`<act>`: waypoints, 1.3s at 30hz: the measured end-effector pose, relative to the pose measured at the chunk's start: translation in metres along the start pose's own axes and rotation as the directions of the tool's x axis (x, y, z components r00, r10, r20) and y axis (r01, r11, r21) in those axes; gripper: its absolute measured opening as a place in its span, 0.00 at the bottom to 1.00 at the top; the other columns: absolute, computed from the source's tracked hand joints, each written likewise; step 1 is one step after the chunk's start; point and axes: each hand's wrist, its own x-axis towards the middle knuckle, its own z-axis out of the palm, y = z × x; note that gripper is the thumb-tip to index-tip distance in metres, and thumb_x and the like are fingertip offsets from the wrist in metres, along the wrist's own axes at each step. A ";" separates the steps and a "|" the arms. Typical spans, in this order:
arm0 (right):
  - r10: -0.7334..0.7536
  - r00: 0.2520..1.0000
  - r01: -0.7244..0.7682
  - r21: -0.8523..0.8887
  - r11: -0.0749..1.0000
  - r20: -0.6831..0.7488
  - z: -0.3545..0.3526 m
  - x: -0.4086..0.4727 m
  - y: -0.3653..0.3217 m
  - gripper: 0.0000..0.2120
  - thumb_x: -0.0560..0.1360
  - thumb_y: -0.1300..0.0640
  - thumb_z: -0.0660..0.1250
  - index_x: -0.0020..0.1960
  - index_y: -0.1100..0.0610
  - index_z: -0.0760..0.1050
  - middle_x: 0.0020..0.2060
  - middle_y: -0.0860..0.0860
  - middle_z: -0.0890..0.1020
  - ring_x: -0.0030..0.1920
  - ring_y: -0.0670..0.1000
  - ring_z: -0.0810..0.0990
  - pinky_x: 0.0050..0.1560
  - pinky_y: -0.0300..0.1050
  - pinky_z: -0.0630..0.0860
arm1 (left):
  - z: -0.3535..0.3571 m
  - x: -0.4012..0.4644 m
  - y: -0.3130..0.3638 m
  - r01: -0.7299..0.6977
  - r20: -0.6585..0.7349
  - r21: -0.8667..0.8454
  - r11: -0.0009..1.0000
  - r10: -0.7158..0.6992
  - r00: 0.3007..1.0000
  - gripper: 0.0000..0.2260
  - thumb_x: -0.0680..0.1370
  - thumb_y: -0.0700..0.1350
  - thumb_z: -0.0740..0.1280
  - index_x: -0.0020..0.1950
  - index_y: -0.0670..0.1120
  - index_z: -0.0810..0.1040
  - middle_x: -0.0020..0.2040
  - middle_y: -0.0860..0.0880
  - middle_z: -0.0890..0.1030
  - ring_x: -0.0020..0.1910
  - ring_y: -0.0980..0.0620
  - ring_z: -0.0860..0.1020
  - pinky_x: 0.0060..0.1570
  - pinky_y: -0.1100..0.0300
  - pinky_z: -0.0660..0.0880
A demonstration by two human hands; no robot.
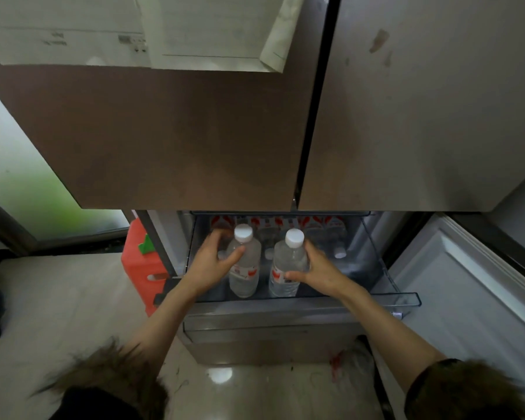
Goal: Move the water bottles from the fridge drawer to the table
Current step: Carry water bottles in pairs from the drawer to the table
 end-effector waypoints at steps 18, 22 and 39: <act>0.041 0.993 -0.048 -0.062 0.997 -0.110 0.011 0.010 0.000 0.35 0.64 0.52 0.77 0.65 0.53 0.63 0.59 0.48 0.74 0.59 0.48 0.73 0.58 0.43 0.71 | 0.014 -0.005 0.009 -0.016 0.082 -0.115 0.993 0.025 0.996 0.16 0.78 0.47 0.62 0.64 0.47 0.67 0.56 0.53 0.74 0.55 0.55 0.74 0.52 0.62 0.71; -0.071 0.985 0.039 -0.192 0.981 -0.160 0.020 -0.007 -0.008 0.32 0.64 0.52 0.78 0.62 0.53 0.65 0.56 0.47 0.74 0.56 0.47 0.73 0.56 0.44 0.72 | 0.009 -0.019 0.009 -0.132 0.009 -0.042 0.990 0.132 0.991 0.14 0.78 0.50 0.60 0.63 0.51 0.67 0.58 0.52 0.74 0.56 0.53 0.74 0.51 0.62 0.73; -0.449 0.815 0.460 -0.060 0.886 -0.366 0.019 -0.112 -0.107 0.28 0.65 0.46 0.75 0.60 0.49 0.66 0.58 0.49 0.74 0.58 0.50 0.74 0.57 0.48 0.74 | -0.083 -0.122 0.126 -0.305 -0.470 -0.180 0.935 0.191 0.862 0.07 0.79 0.50 0.58 0.55 0.51 0.69 0.48 0.60 0.76 0.45 0.68 0.75 0.38 0.76 0.71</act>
